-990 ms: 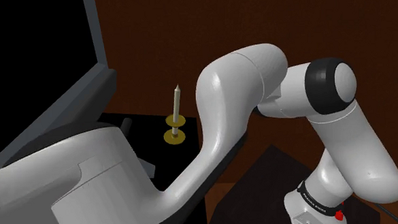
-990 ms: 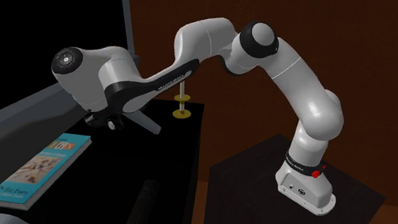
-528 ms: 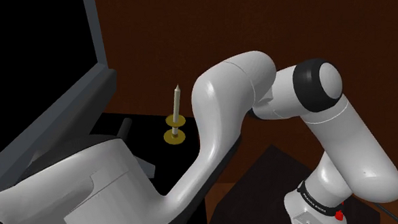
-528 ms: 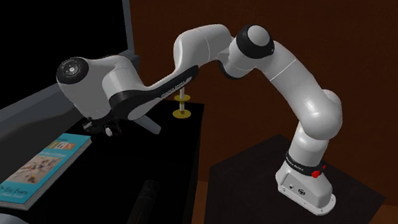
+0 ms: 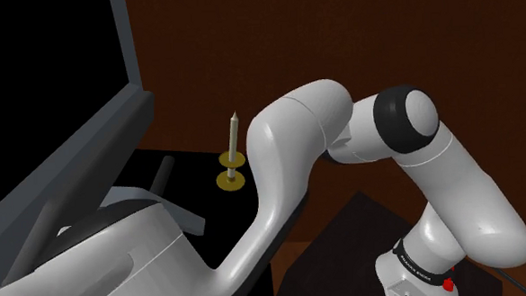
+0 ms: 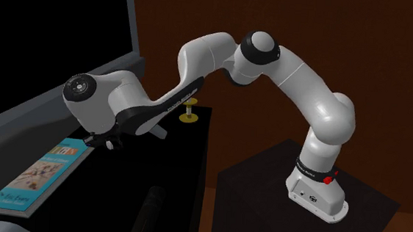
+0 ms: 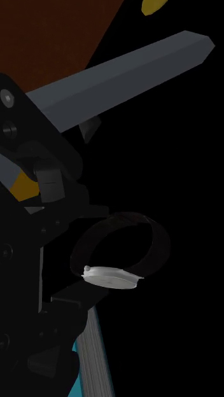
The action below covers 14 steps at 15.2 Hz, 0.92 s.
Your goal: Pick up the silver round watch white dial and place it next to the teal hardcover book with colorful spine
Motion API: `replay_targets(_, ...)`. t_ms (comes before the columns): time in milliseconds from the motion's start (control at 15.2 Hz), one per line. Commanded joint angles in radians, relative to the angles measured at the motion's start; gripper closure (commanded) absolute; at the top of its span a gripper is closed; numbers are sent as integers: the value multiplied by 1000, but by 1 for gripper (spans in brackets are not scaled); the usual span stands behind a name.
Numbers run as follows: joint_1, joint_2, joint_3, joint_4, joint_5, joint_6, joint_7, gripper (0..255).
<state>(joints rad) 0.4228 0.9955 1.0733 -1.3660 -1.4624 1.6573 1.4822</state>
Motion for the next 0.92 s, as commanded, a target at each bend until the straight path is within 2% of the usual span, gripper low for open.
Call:
replay_targets(0, -10, 60, -12, 2, -23, 83, 1, 255)
replay_targets(330, -23, 81, 20, 2, -51, 63, 2, 255)
replay_targets(396, -19, 74, 25, 4, -46, 54, 1, 0)
replay_targets(594, -35, 60, 34, -21, -39, 53, 8, 0)
replay_targets(726, -25, 85, 25, 3, -57, 59, 2, 0)
replay_targets(858, -23, 55, 53, -9, -36, 25, 4, 0)
